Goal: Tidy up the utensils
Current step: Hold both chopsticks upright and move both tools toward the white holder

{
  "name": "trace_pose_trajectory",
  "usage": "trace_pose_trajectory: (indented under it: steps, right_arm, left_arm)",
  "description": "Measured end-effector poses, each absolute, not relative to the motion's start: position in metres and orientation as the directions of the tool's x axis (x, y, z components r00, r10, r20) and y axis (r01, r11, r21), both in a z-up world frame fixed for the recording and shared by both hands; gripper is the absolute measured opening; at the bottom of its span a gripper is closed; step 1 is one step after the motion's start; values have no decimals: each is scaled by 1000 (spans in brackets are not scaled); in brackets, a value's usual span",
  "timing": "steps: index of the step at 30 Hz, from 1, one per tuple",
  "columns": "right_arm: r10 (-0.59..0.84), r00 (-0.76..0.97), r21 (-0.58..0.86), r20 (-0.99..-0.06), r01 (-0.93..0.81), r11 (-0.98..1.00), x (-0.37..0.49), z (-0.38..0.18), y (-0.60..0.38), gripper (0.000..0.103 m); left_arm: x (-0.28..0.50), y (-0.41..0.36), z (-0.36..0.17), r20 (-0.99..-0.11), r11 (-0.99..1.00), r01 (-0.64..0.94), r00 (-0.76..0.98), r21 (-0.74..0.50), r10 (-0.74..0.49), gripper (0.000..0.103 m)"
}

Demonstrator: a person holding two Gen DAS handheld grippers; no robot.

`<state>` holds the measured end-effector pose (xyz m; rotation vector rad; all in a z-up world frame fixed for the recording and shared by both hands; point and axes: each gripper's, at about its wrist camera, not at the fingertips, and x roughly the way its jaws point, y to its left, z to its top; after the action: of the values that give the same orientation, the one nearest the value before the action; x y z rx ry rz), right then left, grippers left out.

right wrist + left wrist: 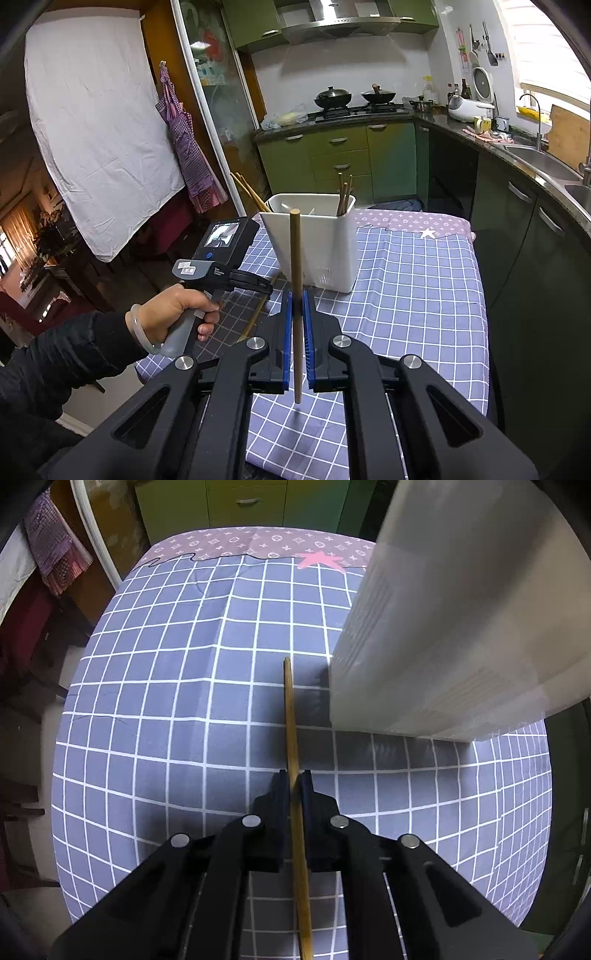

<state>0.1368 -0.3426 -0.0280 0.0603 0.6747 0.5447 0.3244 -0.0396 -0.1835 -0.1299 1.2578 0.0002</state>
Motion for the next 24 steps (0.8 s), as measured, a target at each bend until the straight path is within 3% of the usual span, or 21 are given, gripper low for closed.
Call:
trace_pose_trajectory:
  steps: [9,24]
  right_arm:
    - [501,654,222,-567,-465,857,135,-25,-342,7]
    - [505,642,197,-577,-491,849,133,-28,-327,7]
  left_arm:
    - [291,-17,-148,-912,991,-51,399,-122,-91,6]
    - [189,6,-61,-762,993,42,638,-106,-108,6]
